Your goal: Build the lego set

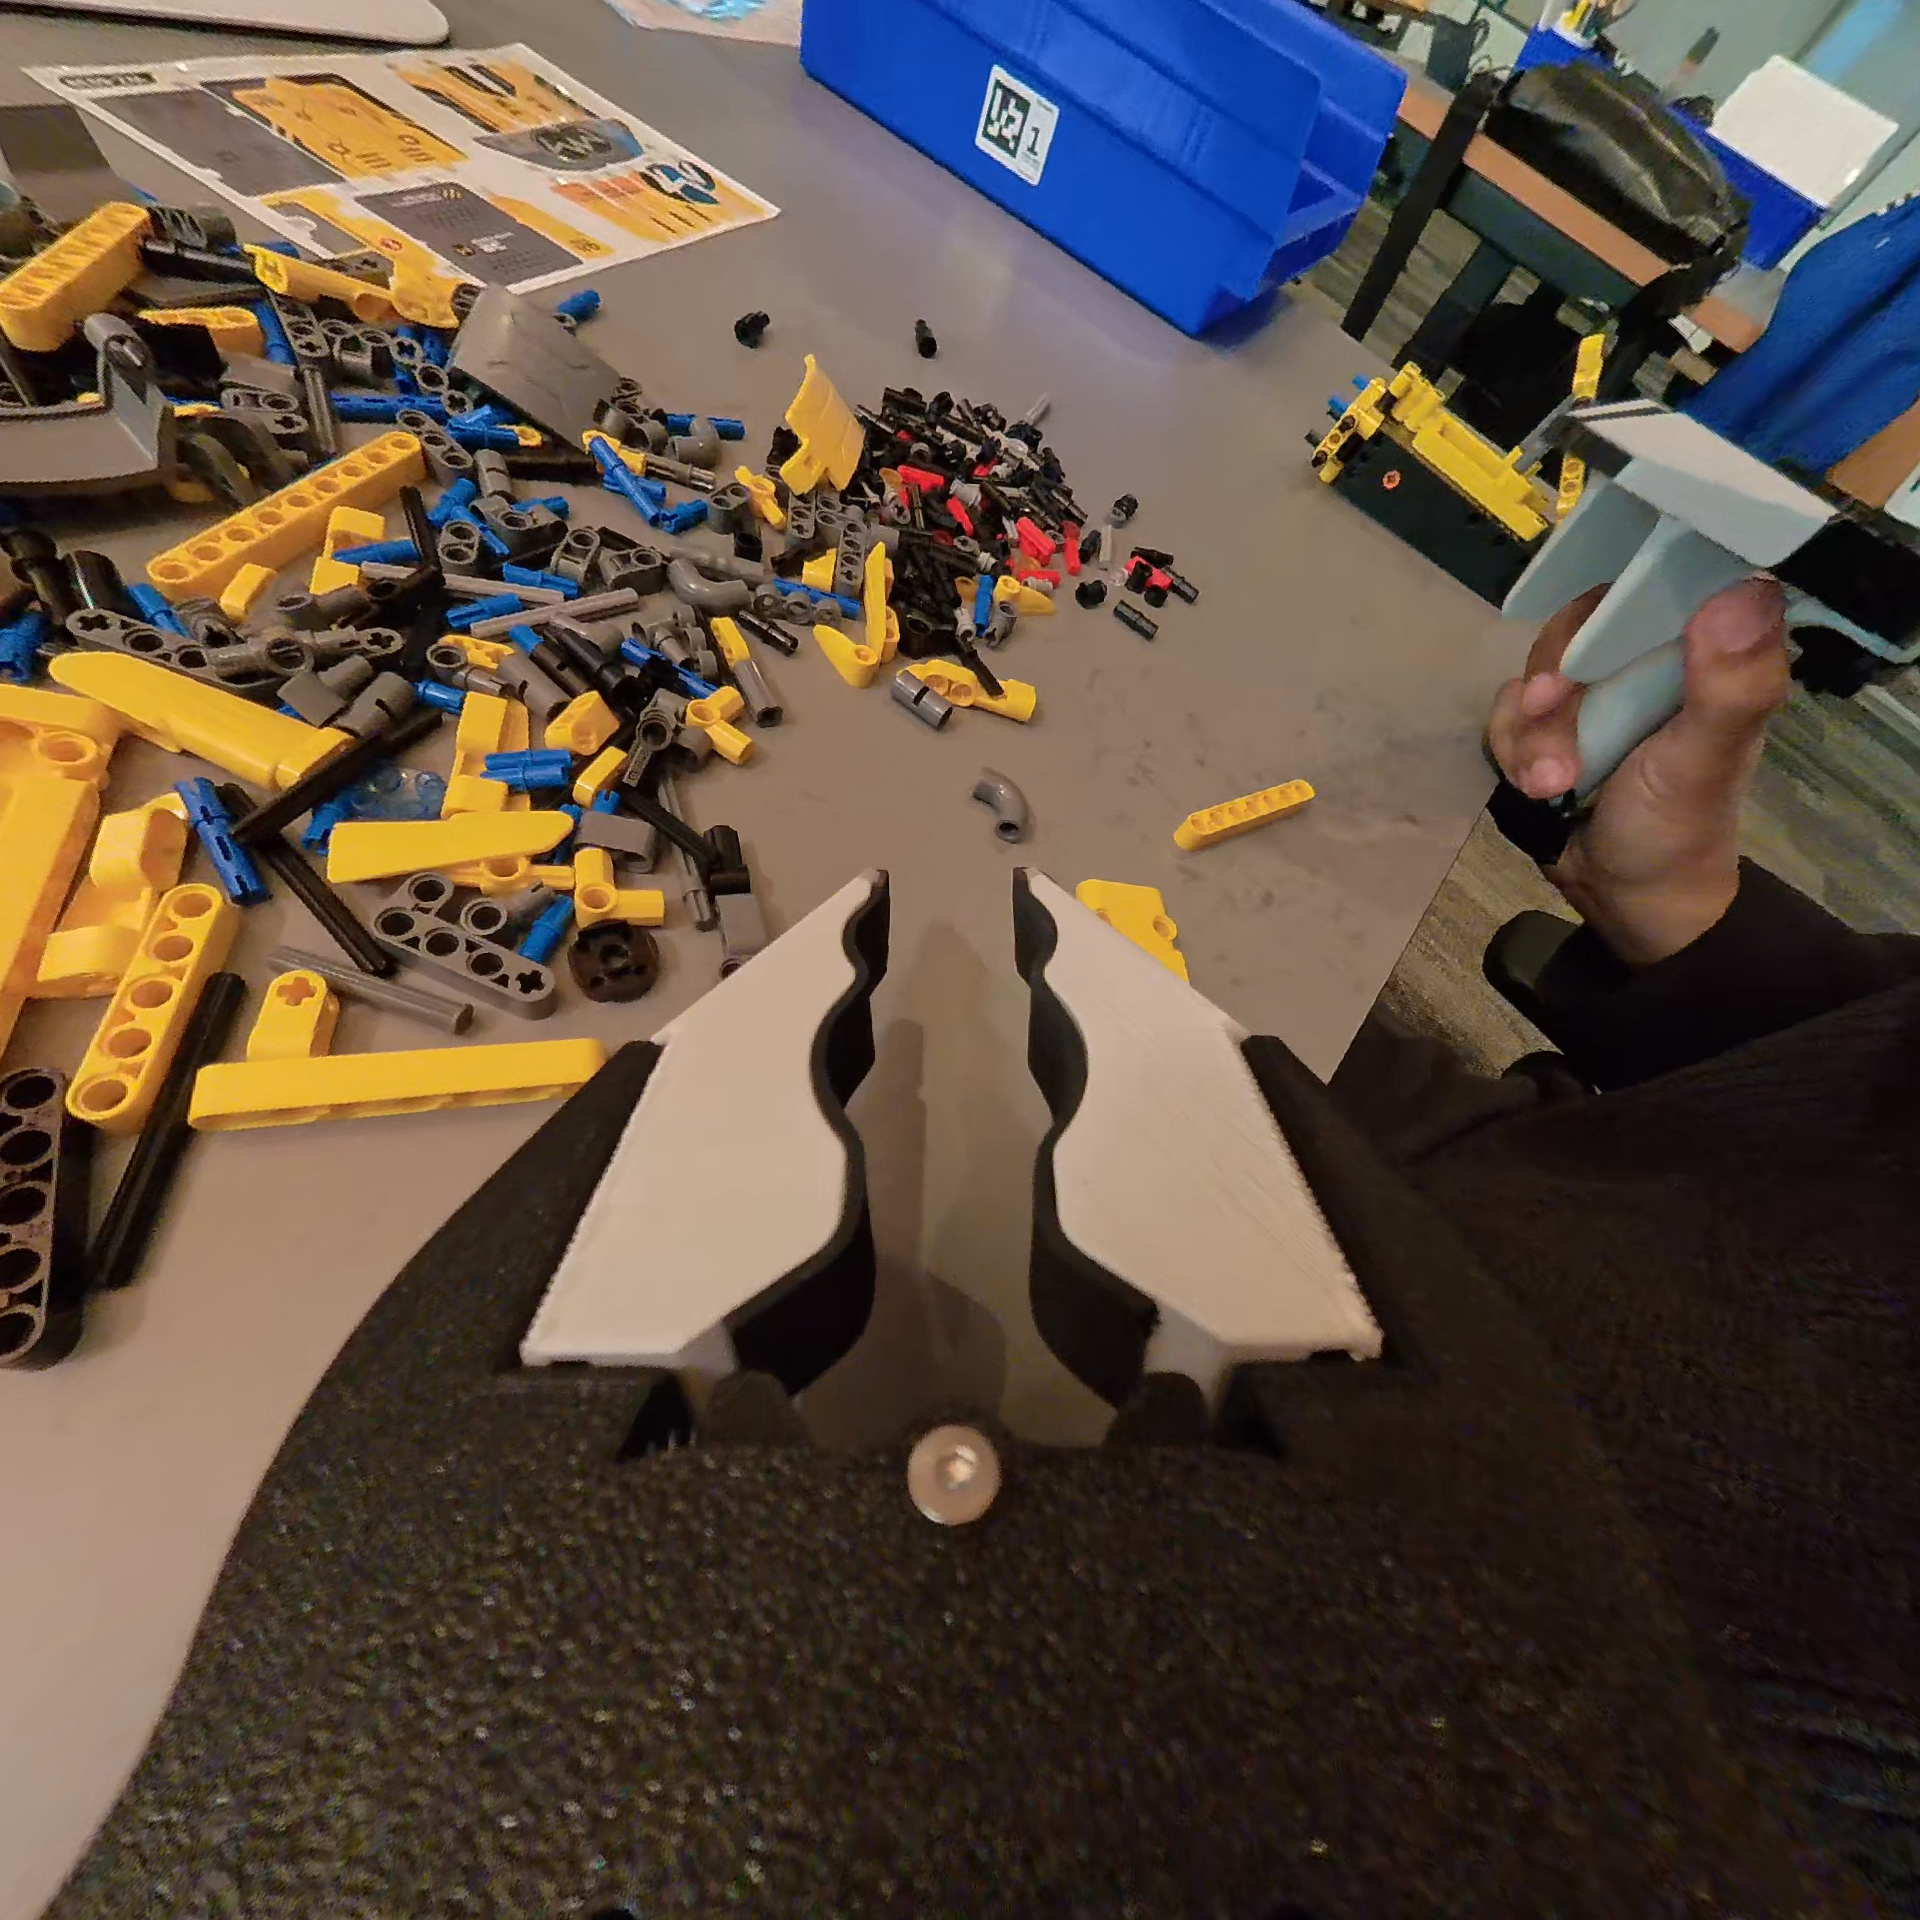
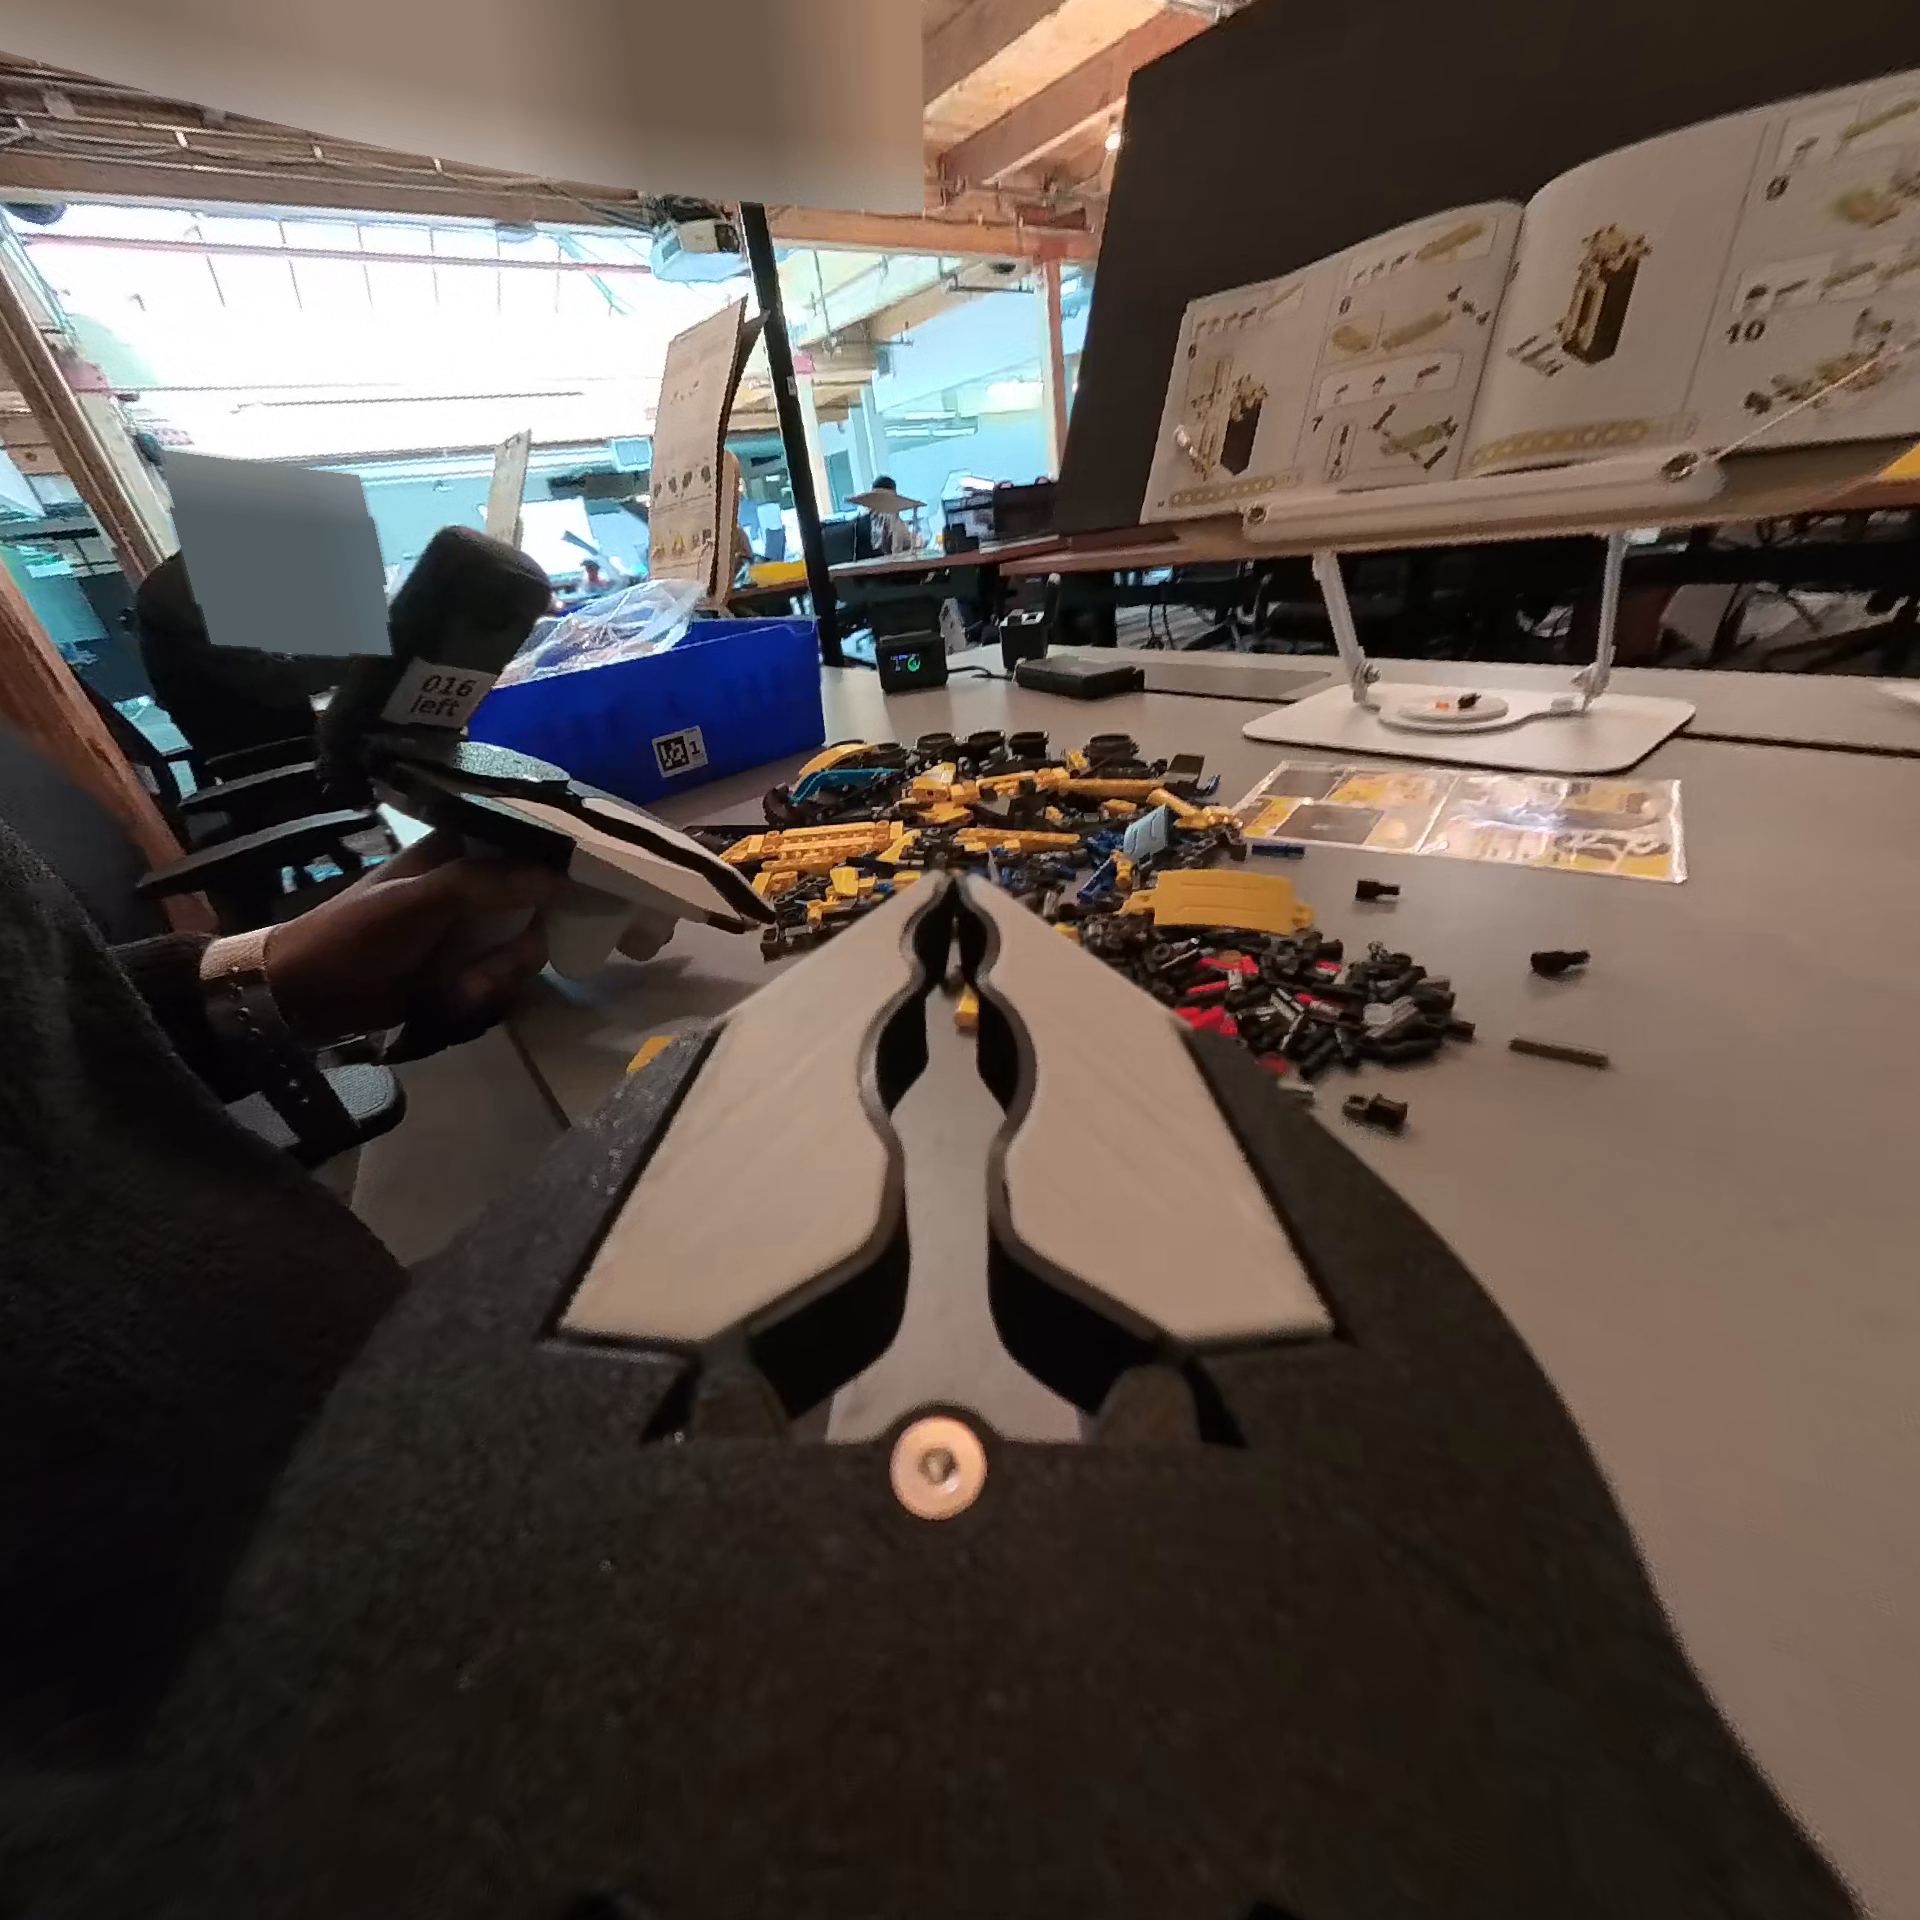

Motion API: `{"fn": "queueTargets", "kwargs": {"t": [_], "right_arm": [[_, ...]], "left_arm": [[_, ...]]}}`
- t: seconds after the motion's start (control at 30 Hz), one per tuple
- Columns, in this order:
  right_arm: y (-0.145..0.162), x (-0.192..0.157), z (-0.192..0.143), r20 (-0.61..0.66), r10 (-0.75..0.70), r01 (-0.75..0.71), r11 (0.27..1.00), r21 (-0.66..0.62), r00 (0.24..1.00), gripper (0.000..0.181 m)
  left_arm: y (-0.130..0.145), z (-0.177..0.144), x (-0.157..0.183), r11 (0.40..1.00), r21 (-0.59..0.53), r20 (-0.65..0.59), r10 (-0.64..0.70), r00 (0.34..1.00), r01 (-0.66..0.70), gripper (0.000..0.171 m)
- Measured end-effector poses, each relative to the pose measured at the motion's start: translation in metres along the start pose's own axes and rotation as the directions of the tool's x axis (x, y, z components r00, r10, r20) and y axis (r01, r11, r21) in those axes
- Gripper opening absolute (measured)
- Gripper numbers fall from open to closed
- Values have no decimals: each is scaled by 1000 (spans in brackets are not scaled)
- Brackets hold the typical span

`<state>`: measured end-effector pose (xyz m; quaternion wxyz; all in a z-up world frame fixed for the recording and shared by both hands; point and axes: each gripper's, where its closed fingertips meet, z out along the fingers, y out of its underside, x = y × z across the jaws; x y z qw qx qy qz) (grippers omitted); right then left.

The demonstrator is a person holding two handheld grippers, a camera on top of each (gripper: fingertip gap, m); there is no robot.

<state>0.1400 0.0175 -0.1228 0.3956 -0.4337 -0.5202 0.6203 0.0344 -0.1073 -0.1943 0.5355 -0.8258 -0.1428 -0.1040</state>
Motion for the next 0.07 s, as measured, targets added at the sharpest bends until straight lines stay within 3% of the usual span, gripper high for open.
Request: {"fn": "queueTargets", "kwargs": {"t": [0.07], "right_arm": [[4,1,3,5,17,-17,999,-32,1000,0]], "left_arm": [[0,0,0,1000,-1,-1,0,1000,0,23]]}}
